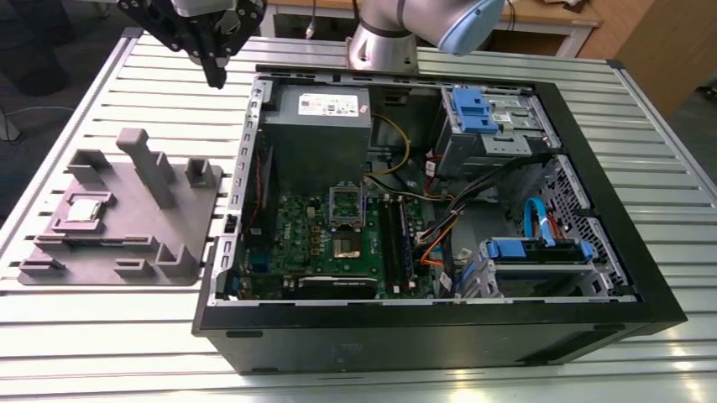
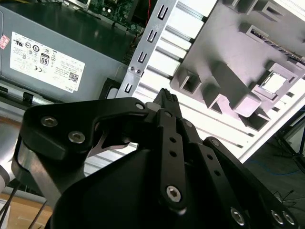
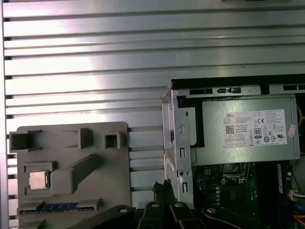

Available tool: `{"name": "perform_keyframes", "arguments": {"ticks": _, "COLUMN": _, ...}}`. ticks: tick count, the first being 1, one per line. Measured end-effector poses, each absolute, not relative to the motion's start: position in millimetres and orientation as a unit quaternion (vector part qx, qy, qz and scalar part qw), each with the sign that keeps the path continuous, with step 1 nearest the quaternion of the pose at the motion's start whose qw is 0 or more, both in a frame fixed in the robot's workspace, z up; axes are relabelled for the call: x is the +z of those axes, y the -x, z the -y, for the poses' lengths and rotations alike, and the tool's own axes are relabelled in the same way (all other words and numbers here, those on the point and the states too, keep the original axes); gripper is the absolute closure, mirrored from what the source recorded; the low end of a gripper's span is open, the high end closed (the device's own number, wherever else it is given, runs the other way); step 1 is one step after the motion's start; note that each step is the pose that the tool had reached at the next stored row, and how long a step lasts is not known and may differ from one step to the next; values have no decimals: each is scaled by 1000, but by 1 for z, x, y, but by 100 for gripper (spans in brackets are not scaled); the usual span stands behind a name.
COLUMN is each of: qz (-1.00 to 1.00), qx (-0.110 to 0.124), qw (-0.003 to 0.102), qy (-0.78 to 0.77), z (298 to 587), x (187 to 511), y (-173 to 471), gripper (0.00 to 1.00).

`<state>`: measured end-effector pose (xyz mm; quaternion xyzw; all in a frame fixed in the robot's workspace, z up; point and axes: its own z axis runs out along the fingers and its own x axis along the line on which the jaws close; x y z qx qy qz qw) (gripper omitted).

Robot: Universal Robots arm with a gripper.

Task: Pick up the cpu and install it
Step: 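Reach for the cpu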

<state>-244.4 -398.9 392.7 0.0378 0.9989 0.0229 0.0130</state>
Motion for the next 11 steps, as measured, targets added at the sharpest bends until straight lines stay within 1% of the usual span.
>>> {"name": "perform_keyframes", "arguments": {"ticks": 11, "qz": -999, "qx": 23, "qw": 13, "qy": -38, "z": 399, "x": 393, "y": 245, "gripper": 89}}
